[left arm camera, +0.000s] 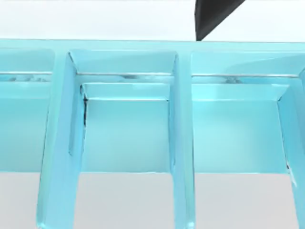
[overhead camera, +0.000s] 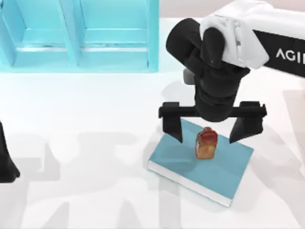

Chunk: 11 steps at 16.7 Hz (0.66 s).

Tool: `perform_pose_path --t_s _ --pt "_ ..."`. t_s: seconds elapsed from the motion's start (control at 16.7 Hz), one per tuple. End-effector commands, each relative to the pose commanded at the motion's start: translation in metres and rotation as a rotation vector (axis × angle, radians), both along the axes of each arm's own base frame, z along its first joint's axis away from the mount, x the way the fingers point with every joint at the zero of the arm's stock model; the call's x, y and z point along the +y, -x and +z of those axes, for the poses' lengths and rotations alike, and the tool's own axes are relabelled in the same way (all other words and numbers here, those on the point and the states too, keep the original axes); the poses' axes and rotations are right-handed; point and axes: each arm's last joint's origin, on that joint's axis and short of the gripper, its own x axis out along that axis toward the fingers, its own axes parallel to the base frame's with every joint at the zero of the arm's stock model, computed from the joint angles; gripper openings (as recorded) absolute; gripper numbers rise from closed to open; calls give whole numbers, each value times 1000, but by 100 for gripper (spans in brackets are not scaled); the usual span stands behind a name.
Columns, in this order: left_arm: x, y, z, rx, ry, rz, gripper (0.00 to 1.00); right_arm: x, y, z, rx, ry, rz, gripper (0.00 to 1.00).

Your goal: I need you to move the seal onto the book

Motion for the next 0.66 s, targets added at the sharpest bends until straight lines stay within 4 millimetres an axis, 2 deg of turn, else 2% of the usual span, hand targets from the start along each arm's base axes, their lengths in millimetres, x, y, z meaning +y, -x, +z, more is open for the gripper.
perform_pose_path --t_s 0.18,0.66 --pt "0 0 0 0 0 0 100 0 -1 3 1 1 -1 100" --pt "0 0 0 0 0 0 100 0 0 30 0 0 -1 100"
